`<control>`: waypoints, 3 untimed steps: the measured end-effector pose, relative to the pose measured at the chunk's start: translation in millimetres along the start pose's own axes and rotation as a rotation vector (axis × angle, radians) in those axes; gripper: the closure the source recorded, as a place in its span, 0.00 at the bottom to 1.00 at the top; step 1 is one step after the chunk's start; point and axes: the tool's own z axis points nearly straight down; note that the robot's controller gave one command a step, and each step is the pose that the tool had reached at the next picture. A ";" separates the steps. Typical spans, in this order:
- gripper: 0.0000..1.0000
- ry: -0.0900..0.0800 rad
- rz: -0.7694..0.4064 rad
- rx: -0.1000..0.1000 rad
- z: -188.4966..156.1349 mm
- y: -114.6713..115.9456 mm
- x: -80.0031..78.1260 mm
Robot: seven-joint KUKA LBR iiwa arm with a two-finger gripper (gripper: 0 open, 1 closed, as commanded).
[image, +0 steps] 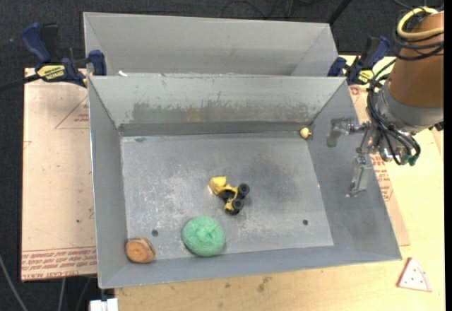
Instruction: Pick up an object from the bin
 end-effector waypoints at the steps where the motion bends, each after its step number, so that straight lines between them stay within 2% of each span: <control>1: 0.00 -0.007 -0.003 0.001 -4.8 0.8 -1.1; 2: 0.00 -0.013 -0.029 0.003 36.2 41.2 -16.3; 3: 0.00 -0.008 -0.165 -0.001 73.4 65.3 6.7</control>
Offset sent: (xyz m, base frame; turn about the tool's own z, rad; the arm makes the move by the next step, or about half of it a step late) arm 0.0210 0.0624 -0.0581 -0.0449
